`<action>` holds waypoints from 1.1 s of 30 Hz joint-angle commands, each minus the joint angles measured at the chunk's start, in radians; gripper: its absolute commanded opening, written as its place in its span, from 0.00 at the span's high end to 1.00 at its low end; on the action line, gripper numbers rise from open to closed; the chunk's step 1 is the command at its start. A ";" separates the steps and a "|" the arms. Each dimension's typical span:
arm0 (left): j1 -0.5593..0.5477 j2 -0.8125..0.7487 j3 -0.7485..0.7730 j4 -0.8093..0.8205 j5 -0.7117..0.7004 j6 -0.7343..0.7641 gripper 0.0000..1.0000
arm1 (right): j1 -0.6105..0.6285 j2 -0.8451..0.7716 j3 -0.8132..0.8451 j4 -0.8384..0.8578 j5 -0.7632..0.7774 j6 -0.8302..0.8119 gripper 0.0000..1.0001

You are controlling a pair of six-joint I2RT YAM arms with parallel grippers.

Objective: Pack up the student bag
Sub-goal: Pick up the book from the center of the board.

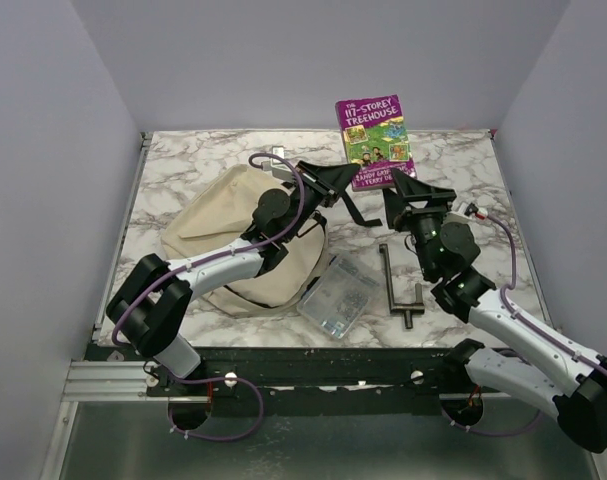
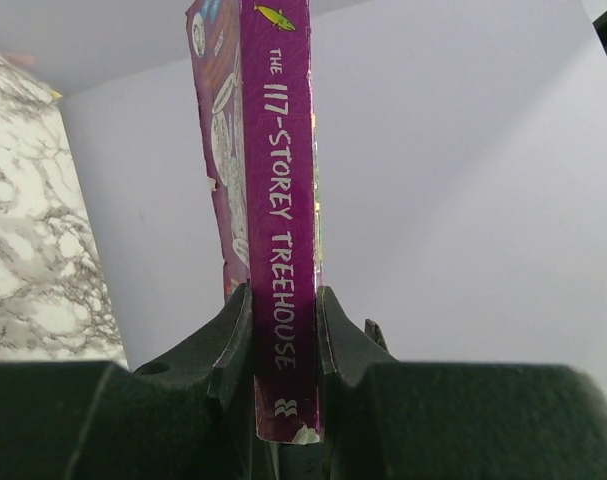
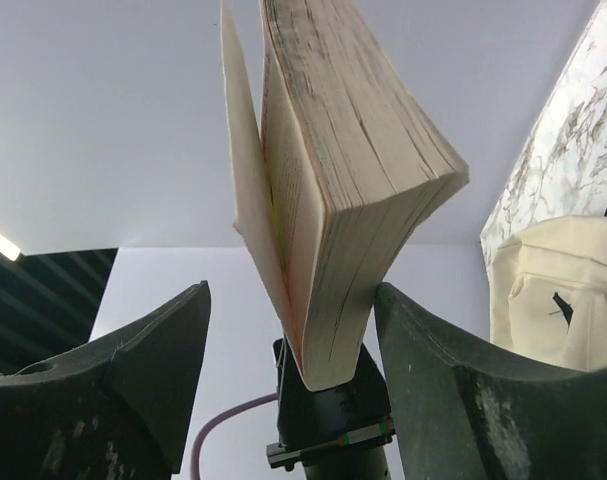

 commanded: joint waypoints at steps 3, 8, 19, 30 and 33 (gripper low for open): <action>-0.009 -0.052 0.005 0.094 -0.027 0.019 1.00 | 0.002 0.054 0.000 0.135 0.029 -0.008 0.31; -0.013 -0.050 0.002 0.094 -0.029 0.025 1.00 | 0.003 0.074 0.025 0.141 0.031 -0.039 0.33; -0.022 -0.045 -0.013 0.096 -0.030 0.034 1.00 | 0.003 0.133 0.056 0.165 0.014 -0.080 0.36; -0.031 -0.083 -0.098 0.017 0.011 0.113 0.51 | 0.000 0.118 0.044 0.150 0.084 -0.113 1.00; -0.010 -0.222 -0.164 -0.204 0.106 0.249 0.36 | -0.010 0.100 0.095 0.038 0.082 -0.233 1.00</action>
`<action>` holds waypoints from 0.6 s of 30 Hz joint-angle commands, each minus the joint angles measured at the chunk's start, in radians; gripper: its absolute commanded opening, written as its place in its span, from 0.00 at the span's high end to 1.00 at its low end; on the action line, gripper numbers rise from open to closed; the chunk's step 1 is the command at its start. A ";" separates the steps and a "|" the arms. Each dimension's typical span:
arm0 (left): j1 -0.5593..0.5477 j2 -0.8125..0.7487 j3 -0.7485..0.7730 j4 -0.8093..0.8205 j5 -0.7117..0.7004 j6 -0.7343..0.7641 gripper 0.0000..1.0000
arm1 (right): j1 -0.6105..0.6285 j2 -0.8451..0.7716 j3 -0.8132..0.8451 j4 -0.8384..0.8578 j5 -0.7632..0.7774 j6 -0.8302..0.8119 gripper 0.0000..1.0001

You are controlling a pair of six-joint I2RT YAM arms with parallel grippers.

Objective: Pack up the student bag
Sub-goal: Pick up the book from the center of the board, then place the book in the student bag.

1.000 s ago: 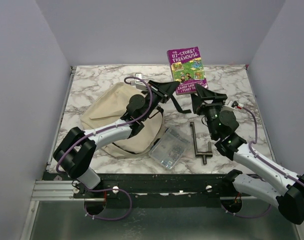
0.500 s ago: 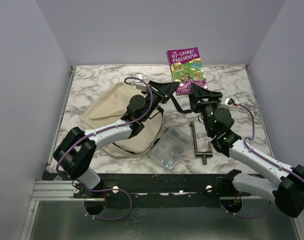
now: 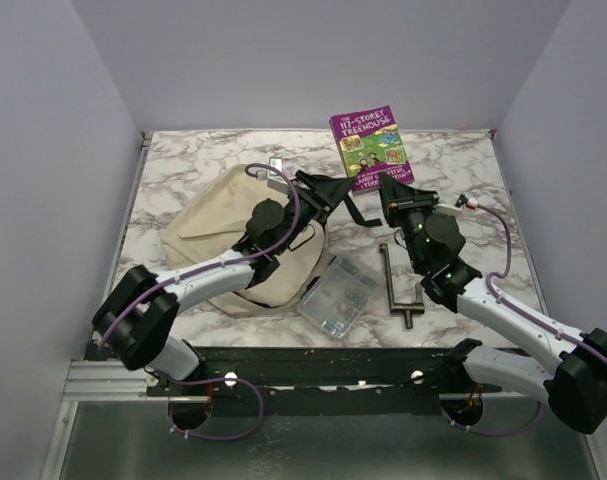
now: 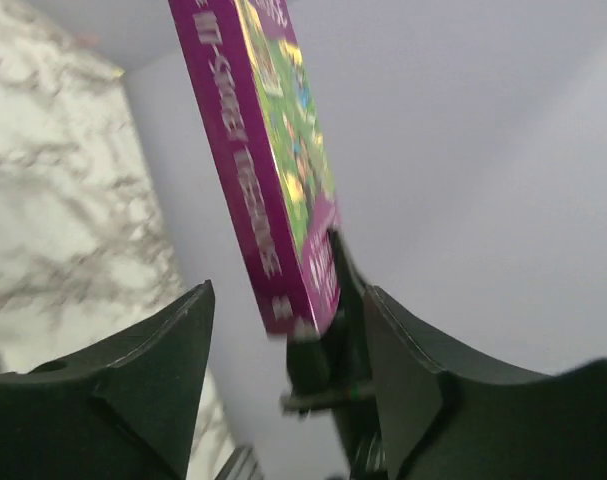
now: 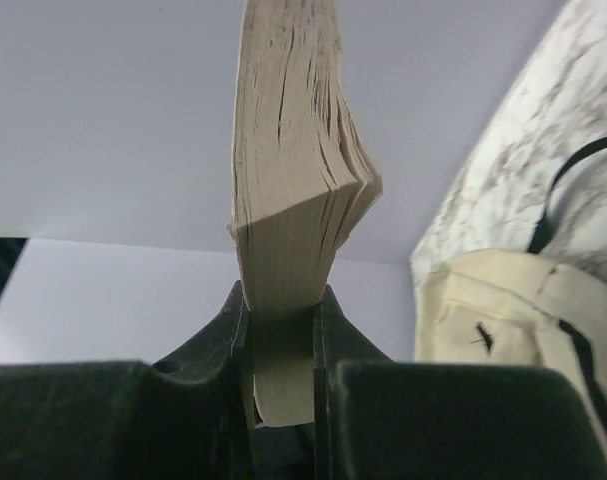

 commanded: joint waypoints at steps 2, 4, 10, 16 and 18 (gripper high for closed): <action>0.006 -0.286 -0.072 -0.521 0.148 0.390 0.28 | -0.061 -0.024 0.120 -0.169 -0.008 -0.163 1.00; 0.012 -0.349 -0.022 -0.802 0.143 0.571 0.27 | -0.137 -0.021 0.162 -0.272 -0.118 -0.203 1.00; -0.027 -0.394 0.004 -1.220 0.112 0.871 0.27 | -0.210 -0.076 0.385 -0.671 -0.276 -0.535 1.00; -0.083 -0.274 0.011 -1.254 0.012 0.982 0.46 | -0.210 -0.039 0.568 -1.052 -0.480 -0.796 1.00; -0.097 -0.212 0.030 -1.266 -0.006 0.960 0.41 | -0.210 -0.065 0.548 -1.108 -0.536 -0.810 1.00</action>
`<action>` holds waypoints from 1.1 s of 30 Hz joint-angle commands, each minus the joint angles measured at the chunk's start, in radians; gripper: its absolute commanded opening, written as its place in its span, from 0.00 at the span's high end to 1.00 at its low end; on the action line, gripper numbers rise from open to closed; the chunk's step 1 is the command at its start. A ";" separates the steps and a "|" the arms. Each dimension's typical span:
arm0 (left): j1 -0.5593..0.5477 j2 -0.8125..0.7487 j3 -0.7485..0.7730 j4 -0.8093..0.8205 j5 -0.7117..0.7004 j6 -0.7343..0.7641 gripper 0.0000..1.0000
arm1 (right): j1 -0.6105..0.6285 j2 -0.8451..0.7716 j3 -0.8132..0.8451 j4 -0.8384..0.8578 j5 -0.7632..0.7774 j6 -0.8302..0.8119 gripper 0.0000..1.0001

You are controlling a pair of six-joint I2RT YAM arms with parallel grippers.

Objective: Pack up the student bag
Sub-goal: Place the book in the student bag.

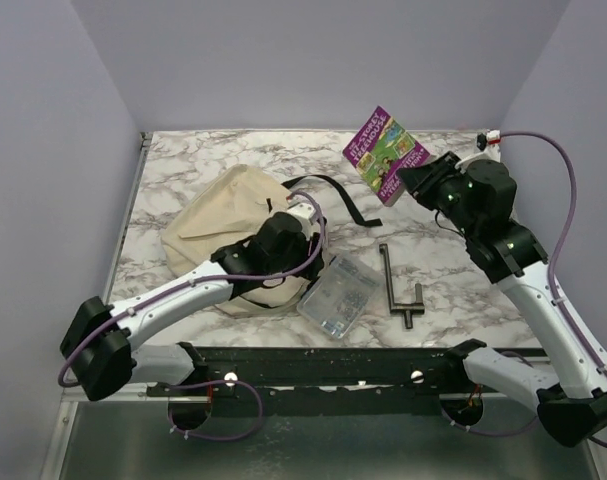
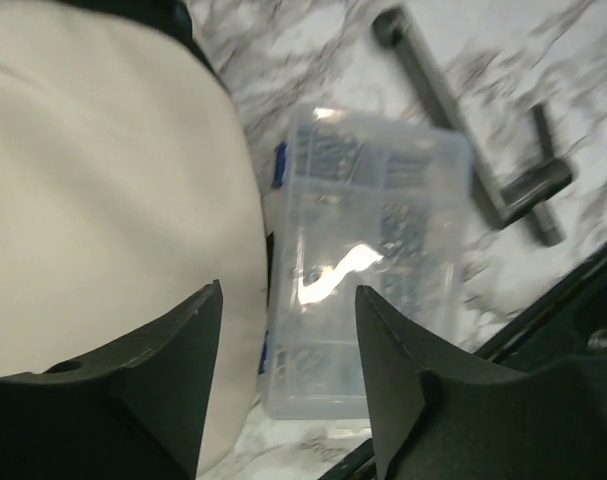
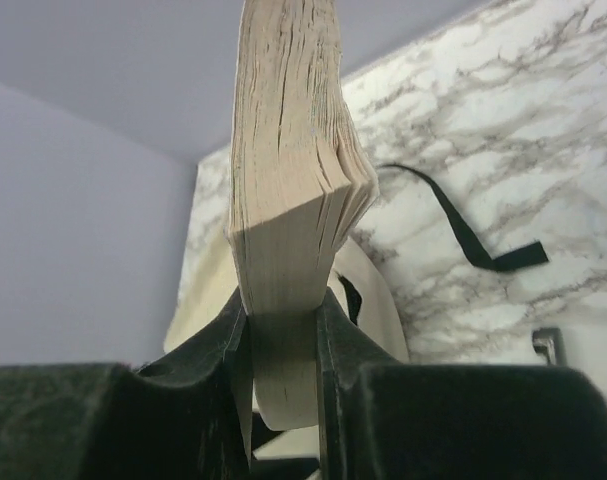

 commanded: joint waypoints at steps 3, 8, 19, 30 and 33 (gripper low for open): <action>-0.047 0.181 0.062 -0.194 -0.101 0.060 0.40 | 0.006 -0.107 -0.034 -0.198 -0.245 -0.122 1.00; -0.056 0.231 0.060 -0.219 -0.235 0.072 0.51 | 0.005 -0.113 -0.038 -0.264 -0.397 -0.084 1.00; -0.029 0.057 0.044 -0.213 -0.340 0.127 0.95 | 0.005 -0.130 0.013 -0.499 -0.520 -0.134 1.00; 0.013 -0.169 0.087 -0.130 -0.284 0.312 1.00 | 0.007 -0.114 -0.173 -0.276 -0.904 0.041 1.00; 0.015 -0.193 0.097 -0.118 -0.225 0.395 1.00 | 0.008 -0.074 -0.250 -0.145 -0.936 0.081 1.00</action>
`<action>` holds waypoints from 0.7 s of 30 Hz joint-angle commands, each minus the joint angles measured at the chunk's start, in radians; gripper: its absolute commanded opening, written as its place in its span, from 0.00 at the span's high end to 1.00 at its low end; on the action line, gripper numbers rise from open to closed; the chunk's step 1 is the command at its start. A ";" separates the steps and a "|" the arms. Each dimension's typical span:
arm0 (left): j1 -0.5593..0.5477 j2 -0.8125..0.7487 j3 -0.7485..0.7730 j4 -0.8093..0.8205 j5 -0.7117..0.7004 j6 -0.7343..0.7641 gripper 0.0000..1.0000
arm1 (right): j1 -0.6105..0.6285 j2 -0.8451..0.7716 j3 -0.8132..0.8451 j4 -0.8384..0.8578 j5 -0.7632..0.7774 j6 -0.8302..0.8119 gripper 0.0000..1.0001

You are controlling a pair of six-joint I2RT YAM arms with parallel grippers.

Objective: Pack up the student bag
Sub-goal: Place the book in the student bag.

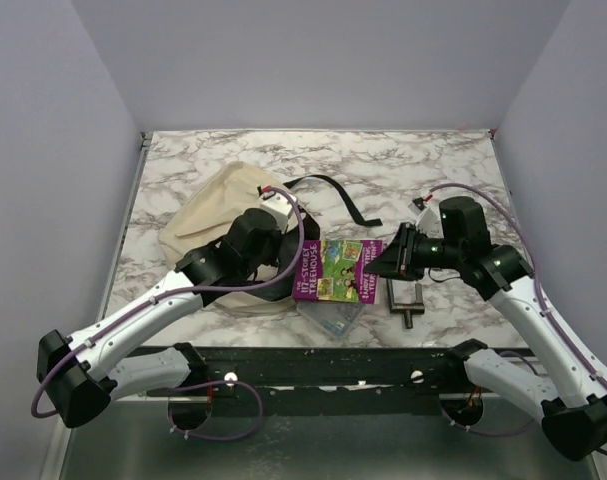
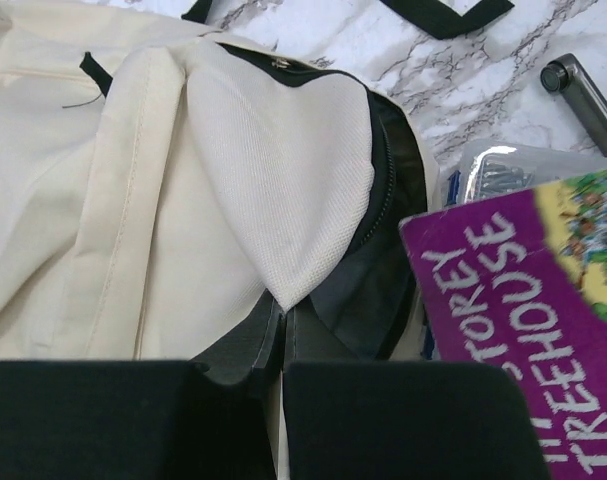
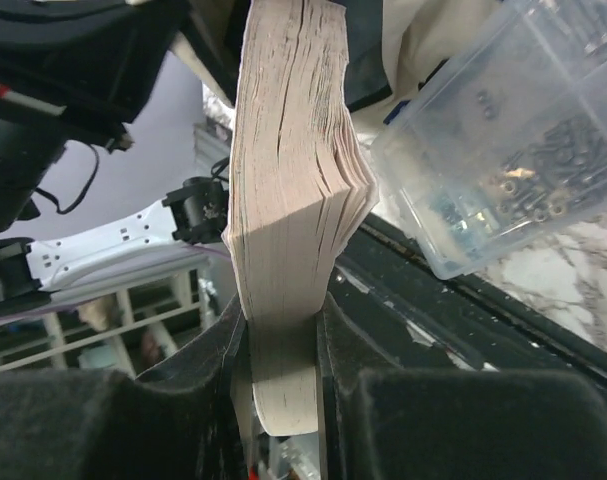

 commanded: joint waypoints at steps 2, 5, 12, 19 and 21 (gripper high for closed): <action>0.000 -0.070 0.062 0.068 0.067 0.135 1.00 | 0.022 0.069 -0.117 0.348 -0.187 0.154 1.00; 0.004 -0.086 0.067 0.066 0.104 0.135 1.00 | 0.073 0.093 -0.216 0.603 -0.170 0.288 1.00; 0.010 -0.060 0.122 0.007 0.171 0.134 1.00 | 0.201 0.237 -0.333 1.048 0.044 0.487 1.00; 0.010 -0.050 0.180 -0.070 0.205 0.135 1.00 | 0.258 0.367 -0.398 1.339 0.277 0.483 1.00; 0.010 -0.052 0.186 -0.080 0.218 0.135 1.00 | 0.265 0.408 -0.417 1.452 0.306 0.498 1.00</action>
